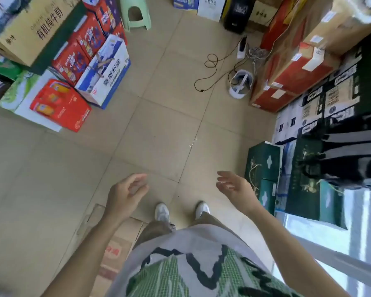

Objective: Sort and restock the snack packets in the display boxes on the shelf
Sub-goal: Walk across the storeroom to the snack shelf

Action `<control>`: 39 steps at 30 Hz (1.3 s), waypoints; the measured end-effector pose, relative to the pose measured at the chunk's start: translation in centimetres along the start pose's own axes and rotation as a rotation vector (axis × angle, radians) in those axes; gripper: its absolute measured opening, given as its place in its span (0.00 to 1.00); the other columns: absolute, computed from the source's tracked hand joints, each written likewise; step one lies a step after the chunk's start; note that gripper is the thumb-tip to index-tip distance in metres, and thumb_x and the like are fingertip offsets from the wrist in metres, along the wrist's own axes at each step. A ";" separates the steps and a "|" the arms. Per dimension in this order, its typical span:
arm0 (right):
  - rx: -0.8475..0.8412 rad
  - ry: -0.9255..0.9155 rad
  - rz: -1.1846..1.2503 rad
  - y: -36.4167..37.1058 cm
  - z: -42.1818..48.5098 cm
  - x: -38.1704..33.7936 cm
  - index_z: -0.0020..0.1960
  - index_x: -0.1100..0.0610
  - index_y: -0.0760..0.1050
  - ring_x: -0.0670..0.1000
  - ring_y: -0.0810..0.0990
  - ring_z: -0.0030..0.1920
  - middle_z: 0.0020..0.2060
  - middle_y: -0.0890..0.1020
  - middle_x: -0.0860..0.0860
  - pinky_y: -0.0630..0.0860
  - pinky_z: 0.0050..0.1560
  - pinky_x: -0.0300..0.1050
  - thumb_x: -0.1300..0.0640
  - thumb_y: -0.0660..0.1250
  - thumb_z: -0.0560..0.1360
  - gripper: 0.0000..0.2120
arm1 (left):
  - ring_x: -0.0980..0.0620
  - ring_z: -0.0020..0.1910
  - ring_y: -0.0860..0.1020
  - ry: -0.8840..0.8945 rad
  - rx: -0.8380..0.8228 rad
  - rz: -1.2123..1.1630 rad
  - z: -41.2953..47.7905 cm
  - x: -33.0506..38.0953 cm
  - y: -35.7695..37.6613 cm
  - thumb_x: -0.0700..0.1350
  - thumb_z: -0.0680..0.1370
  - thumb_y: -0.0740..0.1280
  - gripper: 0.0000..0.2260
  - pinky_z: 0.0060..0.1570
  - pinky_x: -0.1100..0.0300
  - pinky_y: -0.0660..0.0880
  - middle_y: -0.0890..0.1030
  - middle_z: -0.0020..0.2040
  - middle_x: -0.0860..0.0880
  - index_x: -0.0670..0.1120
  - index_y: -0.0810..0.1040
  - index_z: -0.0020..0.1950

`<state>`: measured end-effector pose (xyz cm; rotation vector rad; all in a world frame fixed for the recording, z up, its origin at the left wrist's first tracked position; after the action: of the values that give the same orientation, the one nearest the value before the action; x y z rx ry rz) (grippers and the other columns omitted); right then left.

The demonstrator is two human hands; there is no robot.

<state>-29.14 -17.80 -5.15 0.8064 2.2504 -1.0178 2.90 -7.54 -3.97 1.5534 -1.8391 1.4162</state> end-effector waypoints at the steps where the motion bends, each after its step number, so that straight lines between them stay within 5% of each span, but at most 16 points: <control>1: 0.011 0.007 0.003 0.4 0.4 0.0 0.67 0.53 0.77 0.48 0.82 0.53 0.54 0.83 0.48 0.75 0.56 0.40 0.55 0.70 0.79 0.16 | 0.59 0.56 0.81 -0.008 -0.001 -0.002 0.8 -0.2 -0.2 0.44 0.76 0.74 0.12 0.63 0.52 0.76 0.83 0.53 0.59 0.52 0.82 0.59; 8: 0.082 0.105 -0.040 0.5 2.2 -0.4 0.66 0.53 0.79 0.49 0.82 0.53 0.54 0.83 0.47 0.78 0.57 0.45 0.55 0.71 0.78 0.16 | 0.59 0.58 0.81 0.045 -0.051 -0.030 7.4 3.2 -2.0 0.51 0.72 0.70 0.17 0.63 0.55 0.76 0.83 0.56 0.59 0.53 0.82 0.61; 16: 0.087 0.102 -0.028 -3.5 12.5 -3.2 0.68 0.52 0.77 0.49 0.80 0.54 0.58 0.82 0.46 0.75 0.57 0.45 0.55 0.72 0.78 0.19 | 0.57 0.60 0.80 0.045 -0.080 0.162 17.4 6.3 -2.8 0.48 0.77 0.73 0.18 0.63 0.54 0.76 0.83 0.60 0.55 0.52 0.80 0.67; 29: 0.057 -0.022 -0.002 -12.3 34.8 -20.4 0.68 0.51 0.76 0.49 0.79 0.55 0.57 0.82 0.47 0.72 0.58 0.40 0.53 0.70 0.79 0.18 | 0.53 0.54 0.80 -0.209 0.083 0.111 32.3 10.6 -8.0 0.39 0.77 0.72 0.16 0.57 0.59 0.73 0.82 0.59 0.53 0.49 0.80 0.65; 33: 0.053 -0.017 0.004 -12.4 41.2 -25.3 0.67 0.49 0.76 0.49 0.79 0.55 0.56 0.82 0.46 0.72 0.58 0.40 0.52 0.71 0.78 0.17 | 0.52 0.56 0.81 -0.207 0.096 0.035 39.3 12.4 -9.8 0.40 0.78 0.72 0.16 0.61 0.52 0.76 0.82 0.59 0.53 0.51 0.80 0.64; 39: 0.057 0.088 0.006 -11.7 49.4 -30.8 0.67 0.50 0.77 0.51 0.80 0.56 0.56 0.82 0.49 0.73 0.56 0.41 0.53 0.71 0.78 0.17 | 0.54 0.58 0.80 -0.102 0.031 -0.008 53.0 18.4 -13.9 0.42 0.78 0.71 0.17 0.57 0.62 0.73 0.81 0.61 0.55 0.48 0.79 0.67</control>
<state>-5.54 -72.27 -7.16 0.8984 2.3002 -1.0668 25.98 -60.44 -6.77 1.6751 -1.8752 1.3921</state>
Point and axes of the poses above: each hand's wrist, its own z-axis towards the middle knuckle, its own y-axis out of the palm, x = y × z, the point moved 9 cm from there along z, towards the middle knuckle
